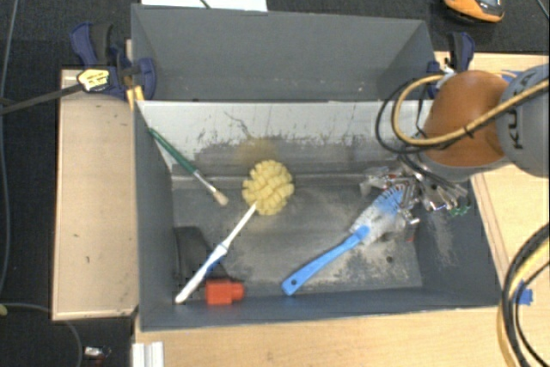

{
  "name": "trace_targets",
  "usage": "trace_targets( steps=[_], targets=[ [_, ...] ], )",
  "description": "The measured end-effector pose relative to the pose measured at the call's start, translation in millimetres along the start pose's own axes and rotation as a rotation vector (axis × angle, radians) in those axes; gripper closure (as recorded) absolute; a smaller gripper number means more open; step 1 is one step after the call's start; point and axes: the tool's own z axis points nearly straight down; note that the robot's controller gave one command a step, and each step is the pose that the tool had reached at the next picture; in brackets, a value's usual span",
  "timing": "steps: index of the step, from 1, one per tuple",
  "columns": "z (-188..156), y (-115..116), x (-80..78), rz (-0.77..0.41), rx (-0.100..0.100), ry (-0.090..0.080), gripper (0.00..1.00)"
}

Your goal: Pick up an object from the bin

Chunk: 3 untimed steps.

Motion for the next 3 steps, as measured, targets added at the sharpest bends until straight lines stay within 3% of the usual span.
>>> trace_targets(
  steps=[1,2,3],
  targets=[
    [0.6,-4.4,3.1,-0.407,0.01,-0.012,0.0],
    [-0.8,-0.6,-1.1,-0.007,0.002,-0.006,1.0],
    [-0.8,-0.4,-1.2,-0.008,0.002,-0.006,1.0]
  ],
)
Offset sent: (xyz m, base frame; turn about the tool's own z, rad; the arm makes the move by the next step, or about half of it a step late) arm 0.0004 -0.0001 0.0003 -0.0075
